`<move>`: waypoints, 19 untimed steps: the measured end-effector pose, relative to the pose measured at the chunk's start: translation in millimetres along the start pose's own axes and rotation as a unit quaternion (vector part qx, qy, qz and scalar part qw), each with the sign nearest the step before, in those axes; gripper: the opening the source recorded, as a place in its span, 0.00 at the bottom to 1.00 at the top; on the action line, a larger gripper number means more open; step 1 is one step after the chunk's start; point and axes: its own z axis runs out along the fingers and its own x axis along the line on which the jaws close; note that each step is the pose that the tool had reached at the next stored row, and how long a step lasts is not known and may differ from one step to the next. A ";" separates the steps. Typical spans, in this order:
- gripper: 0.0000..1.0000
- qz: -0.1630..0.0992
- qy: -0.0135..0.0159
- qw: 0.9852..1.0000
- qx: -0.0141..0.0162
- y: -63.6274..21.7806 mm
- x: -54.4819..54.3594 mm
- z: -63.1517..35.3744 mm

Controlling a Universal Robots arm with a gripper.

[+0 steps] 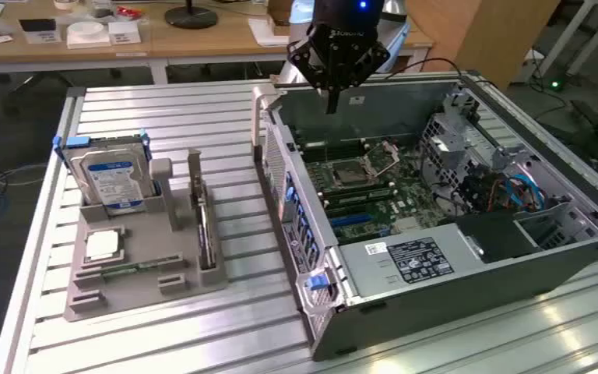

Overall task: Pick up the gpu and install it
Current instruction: 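Reach for the gpu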

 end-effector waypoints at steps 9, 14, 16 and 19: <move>0.10 0.000 0.000 1.000 0.000 -0.9 12.3 -0.4; 0.10 0.000 0.000 1.000 0.000 -1.7 23.5 -0.6; 0.10 0.000 0.000 1.000 0.000 -2.1 28.2 -0.7; 0.10 0.000 0.000 1.000 0.000 -2.6 35.1 -0.9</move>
